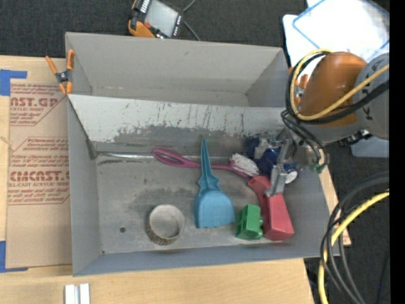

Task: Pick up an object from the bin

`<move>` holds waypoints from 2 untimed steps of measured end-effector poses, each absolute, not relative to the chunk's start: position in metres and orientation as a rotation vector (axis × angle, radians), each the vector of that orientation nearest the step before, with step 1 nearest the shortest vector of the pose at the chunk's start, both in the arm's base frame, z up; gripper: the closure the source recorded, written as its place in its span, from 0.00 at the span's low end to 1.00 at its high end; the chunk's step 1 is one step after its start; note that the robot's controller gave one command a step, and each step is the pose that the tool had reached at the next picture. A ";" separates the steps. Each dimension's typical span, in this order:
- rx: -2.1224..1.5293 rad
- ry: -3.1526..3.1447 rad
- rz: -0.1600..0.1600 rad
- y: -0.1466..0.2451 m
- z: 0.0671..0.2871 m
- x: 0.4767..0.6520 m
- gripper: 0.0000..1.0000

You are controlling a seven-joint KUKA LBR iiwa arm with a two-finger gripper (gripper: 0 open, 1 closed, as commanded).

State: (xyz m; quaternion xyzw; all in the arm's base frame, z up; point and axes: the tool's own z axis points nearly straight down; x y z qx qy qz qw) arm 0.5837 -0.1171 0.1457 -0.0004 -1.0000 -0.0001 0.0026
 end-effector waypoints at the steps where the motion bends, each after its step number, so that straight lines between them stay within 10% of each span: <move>1: 0.002 -3.144 0.001 -0.117 0.151 0.585 0.00; 2: -0.345 -3.131 -0.034 -0.096 0.073 0.597 0.00</move>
Offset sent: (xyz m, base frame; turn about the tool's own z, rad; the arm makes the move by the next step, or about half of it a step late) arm 0.0075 0.0050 -0.0757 0.2377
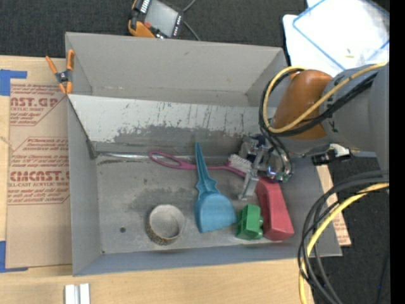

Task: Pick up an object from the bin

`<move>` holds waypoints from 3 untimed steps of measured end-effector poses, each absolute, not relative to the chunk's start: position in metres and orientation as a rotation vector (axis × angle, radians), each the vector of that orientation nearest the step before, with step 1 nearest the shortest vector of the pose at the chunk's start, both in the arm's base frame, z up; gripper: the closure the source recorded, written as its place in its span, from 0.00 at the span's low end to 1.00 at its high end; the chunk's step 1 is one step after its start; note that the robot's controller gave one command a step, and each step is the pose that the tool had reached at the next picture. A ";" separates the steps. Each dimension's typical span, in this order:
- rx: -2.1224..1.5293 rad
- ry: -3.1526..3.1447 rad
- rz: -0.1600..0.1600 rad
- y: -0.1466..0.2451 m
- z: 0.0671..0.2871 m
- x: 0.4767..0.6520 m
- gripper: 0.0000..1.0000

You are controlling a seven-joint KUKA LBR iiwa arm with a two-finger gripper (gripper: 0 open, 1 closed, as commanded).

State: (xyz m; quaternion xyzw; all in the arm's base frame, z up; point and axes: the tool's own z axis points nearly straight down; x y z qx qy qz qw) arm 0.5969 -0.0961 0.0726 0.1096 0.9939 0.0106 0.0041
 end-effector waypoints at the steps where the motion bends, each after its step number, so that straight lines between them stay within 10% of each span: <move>1: 0.400 3.109 0.002 -0.097 0.105 0.571 0.00; 3: 0.564 3.066 0.034 -0.085 0.075 0.586 0.00</move>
Offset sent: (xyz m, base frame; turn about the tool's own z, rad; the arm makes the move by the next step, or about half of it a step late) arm -0.0061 0.0004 0.0060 0.0077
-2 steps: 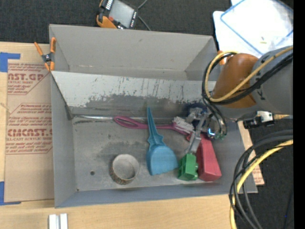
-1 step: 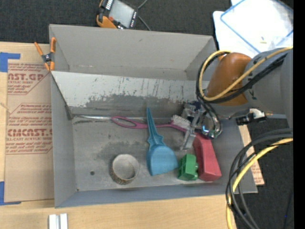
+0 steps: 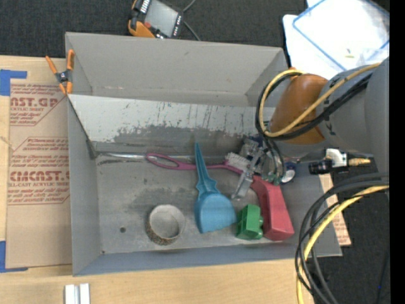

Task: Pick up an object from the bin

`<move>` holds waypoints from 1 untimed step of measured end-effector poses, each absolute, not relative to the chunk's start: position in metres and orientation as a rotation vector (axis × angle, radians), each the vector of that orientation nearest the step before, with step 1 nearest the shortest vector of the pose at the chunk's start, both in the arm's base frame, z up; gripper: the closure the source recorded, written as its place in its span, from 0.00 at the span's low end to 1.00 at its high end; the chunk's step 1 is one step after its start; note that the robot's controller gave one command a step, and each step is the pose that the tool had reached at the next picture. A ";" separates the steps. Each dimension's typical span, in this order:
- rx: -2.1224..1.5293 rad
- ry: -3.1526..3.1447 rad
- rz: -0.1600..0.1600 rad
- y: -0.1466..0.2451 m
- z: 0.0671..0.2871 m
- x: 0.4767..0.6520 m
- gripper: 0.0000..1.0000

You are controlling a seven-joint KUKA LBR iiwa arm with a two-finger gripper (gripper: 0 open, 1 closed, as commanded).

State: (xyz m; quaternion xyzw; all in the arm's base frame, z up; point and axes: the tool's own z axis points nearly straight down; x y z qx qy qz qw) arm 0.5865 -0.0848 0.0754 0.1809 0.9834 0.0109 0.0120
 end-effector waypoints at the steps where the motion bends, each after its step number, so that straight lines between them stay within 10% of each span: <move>1: 0.352 3.096 0.024 -0.094 0.083 0.596 1.00</move>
Offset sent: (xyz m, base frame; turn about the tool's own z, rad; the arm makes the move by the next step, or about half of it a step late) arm 0.0000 0.0000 0.0000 0.0000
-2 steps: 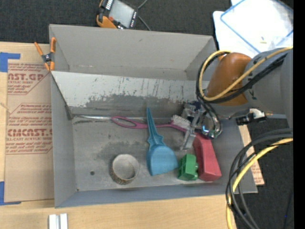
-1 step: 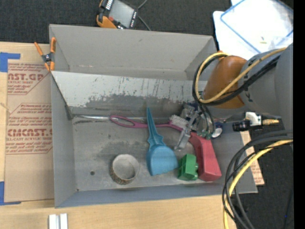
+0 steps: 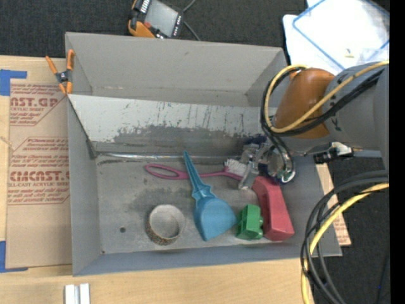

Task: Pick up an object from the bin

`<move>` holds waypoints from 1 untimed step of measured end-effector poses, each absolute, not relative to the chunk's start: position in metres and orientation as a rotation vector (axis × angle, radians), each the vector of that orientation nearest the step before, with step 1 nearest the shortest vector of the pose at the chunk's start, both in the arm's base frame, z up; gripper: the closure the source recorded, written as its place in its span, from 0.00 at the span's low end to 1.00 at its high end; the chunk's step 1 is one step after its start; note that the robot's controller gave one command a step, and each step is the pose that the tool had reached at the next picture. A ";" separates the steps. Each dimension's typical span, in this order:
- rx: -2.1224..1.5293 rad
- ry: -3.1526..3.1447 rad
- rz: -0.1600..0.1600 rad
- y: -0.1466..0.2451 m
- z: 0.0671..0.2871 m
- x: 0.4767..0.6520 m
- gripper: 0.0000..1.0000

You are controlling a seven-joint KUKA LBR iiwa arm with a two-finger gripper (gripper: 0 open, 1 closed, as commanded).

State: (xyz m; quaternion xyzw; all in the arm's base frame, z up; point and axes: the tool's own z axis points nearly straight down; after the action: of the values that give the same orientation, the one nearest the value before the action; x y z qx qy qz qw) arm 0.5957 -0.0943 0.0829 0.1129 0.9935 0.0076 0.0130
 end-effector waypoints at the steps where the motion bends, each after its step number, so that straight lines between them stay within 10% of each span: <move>1: 0.352 3.096 0.024 -0.094 0.083 0.596 1.00</move>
Offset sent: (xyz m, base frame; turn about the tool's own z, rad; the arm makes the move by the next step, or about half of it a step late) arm 0.0000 -0.0001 0.0117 0.0000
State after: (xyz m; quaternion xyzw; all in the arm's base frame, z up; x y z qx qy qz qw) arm 0.5957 -0.0942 0.0829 0.1129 0.9935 0.0076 0.0129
